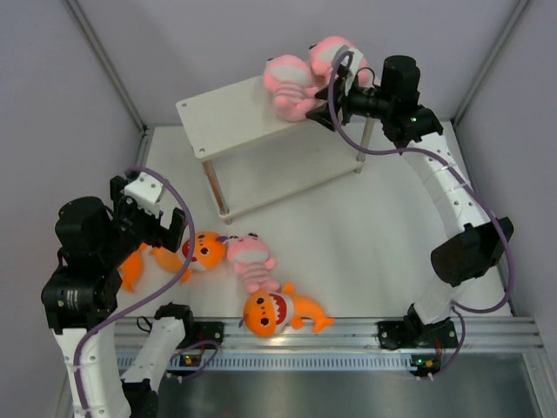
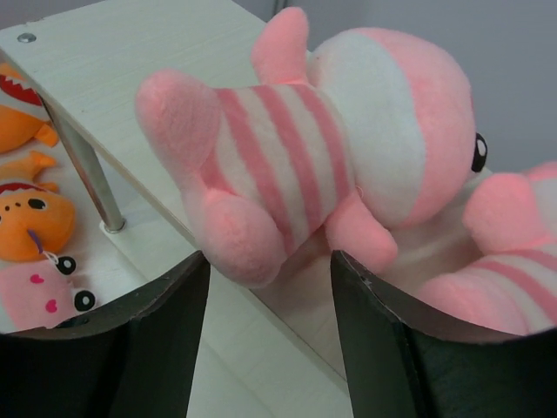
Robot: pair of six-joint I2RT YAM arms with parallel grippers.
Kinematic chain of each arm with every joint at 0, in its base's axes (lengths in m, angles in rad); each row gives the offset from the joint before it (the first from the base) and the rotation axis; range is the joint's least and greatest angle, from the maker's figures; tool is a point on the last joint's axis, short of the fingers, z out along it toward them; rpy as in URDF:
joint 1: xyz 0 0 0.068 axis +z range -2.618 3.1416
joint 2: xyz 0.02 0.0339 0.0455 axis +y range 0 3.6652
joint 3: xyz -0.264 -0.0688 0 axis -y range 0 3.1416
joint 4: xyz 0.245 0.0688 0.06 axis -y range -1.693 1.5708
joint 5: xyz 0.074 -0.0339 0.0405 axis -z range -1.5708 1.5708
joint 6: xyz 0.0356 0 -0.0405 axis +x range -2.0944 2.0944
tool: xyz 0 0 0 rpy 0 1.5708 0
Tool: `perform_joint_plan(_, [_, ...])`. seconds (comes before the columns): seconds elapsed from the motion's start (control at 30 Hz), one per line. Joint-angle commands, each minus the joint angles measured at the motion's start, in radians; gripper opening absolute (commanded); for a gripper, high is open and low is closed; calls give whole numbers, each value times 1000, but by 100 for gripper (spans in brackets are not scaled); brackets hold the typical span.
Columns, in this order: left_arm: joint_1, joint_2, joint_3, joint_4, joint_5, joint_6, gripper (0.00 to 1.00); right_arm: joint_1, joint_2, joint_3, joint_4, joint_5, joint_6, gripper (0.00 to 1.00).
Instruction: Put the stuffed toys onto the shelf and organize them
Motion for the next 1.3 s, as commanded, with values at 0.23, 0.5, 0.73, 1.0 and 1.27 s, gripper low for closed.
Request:
perform_joint_plan(0.23, [-1,-10,-6,21,10,19,99,-11,-266,-196,339,263,396,61])
perform_joint_plan(0.5, [-1,-13,0,21,11,12,98,33,-300,-325,439,419,561,62])
perform_joint_plan(0.73, [-1,-20,-8,22,14,10,99,92,-216,-292,387,405,592,61])
perform_joint_plan(1.0, [2,-22,-16,21,13,15,99,98,-181,-266,352,448,567,59])
perform_joint_plan(1.27, [2,-24,-20,22,8,19,99,96,-142,-196,262,518,495,55])
